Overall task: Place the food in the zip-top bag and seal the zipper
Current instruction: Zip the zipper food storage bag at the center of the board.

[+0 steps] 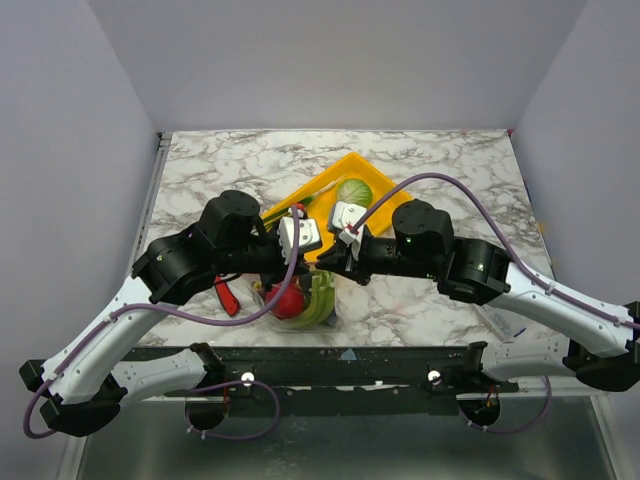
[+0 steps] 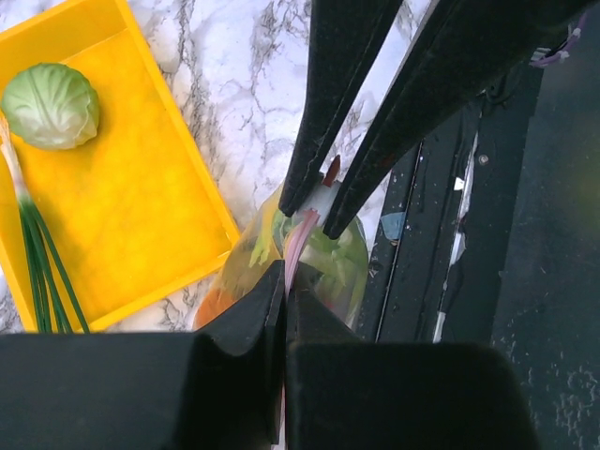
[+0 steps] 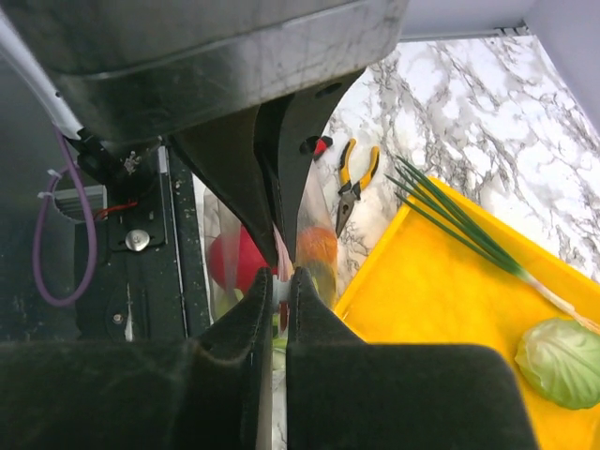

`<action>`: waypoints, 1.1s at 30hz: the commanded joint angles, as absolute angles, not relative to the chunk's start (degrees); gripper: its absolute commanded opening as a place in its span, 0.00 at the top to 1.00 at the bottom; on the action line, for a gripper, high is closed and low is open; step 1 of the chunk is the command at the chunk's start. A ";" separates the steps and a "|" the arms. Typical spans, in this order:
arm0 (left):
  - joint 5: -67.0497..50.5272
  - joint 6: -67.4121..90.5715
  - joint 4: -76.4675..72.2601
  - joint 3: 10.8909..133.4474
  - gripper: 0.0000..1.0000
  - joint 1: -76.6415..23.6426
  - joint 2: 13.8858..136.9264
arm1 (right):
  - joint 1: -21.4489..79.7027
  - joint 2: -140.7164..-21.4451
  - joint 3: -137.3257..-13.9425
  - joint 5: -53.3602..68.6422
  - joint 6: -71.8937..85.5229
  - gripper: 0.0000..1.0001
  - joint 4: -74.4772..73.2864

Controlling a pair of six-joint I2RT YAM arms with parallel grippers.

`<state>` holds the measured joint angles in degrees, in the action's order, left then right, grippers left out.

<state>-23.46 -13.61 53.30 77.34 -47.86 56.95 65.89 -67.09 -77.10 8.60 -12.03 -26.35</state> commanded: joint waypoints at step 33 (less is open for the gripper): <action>-28.76 -16.40 48.25 74.46 1.00 -47.65 51.32 | 65.04 -72.56 -83.54 11.83 -0.70 0.52 -32.90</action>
